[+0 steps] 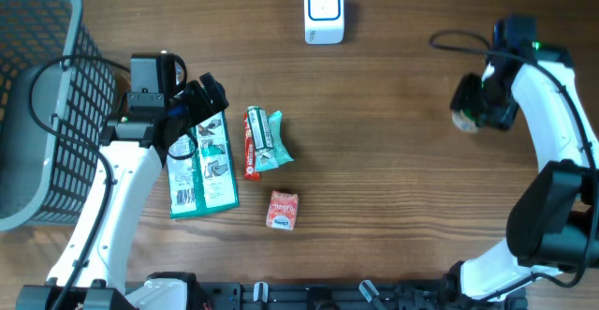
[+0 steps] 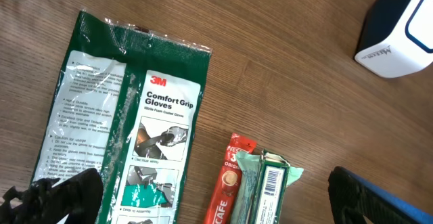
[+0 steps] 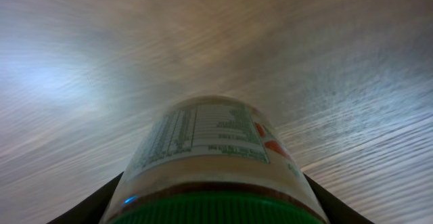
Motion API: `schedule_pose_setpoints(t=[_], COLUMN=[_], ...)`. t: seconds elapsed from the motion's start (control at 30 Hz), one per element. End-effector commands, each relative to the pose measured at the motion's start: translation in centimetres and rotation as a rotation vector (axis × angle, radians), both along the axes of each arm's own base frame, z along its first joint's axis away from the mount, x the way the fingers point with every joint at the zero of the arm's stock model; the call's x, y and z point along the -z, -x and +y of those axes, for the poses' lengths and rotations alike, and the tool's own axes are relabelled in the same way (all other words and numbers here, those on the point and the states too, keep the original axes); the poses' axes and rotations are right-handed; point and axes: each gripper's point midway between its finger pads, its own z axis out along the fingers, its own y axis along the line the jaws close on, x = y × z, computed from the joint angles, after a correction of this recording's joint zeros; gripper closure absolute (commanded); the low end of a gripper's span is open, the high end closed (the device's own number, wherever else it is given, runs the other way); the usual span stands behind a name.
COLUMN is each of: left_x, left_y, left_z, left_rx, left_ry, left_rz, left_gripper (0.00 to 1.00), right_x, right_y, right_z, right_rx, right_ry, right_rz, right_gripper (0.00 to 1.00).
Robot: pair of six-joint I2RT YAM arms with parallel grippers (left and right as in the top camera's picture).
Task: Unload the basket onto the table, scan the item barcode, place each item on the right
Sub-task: 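Carry the bottle right and set it upright on the table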
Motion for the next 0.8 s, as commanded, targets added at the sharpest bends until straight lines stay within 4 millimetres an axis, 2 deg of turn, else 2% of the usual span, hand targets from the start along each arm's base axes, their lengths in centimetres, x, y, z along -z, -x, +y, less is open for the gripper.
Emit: schedule_pose_setpoints(t=[0.0,0.1,0.17,0.2,0.27,0.33,0.37,0.5,0.6,0.67,0.77], left_x=[-1.1,-1.1,-1.1,-1.1,-1.1,-1.1,-1.1,-1.1,-1.1,-1.1,-1.1], left_y=[-0.4,-0.4,-0.4,-0.4,-0.4,-0.4,-0.4,-0.4,-0.4,-0.4,-0.4], left_z=[0.2,0.2,0.2,0.2,0.2,0.2,0.2,0.2,0.2,0.2,0.2], left_rx=[-0.003,-0.003,-0.003,-0.003,-0.003,-0.003,-0.003,-0.003,-0.003,-0.003,-0.003], left_ry=[-0.011,-0.012,-0.012,-0.011,-0.012,-0.012,-0.012,-0.012,-0.011,-0.012,-0.012], left_rz=[-0.032,-0.032,-0.033,-0.032,-0.032,-0.032,-0.032,-0.032,-0.032,-0.032,-0.032], left_gripper=[0.0,0.0,0.0,0.0,0.0,0.0,0.0,0.0,0.0,0.0,0.0], right_x=[2.5,3.4,3.9,4.2,4.5,4.6,4.6,4.4,3.4,1.7,-2.2], right_y=[1.8,2.4,2.8,2.9,3.2,3.3,3.3,3.3,3.0,2.2,1.0], right_z=[-0.6,-1.2,-1.6,-1.7,-1.8,-1.9,-1.9,-2.5,-3.0,-3.2,-3.5], right_rx=[0.107,0.133,0.144,0.141,0.144,0.146,0.146,0.147,0.15,0.149,0.15], right_ry=[-0.06,-0.071,-0.071,-0.071,-0.067,-0.061,-0.059,-0.026,-0.004,0.001,0.013], right_rz=[0.034,0.04,0.044,0.044,0.048,0.051,0.051,0.053,0.051,0.024,-0.039], right_gripper=[0.8,0.79,0.67,0.65,0.52,0.14,0.0,0.0,0.0,0.0,0.0])
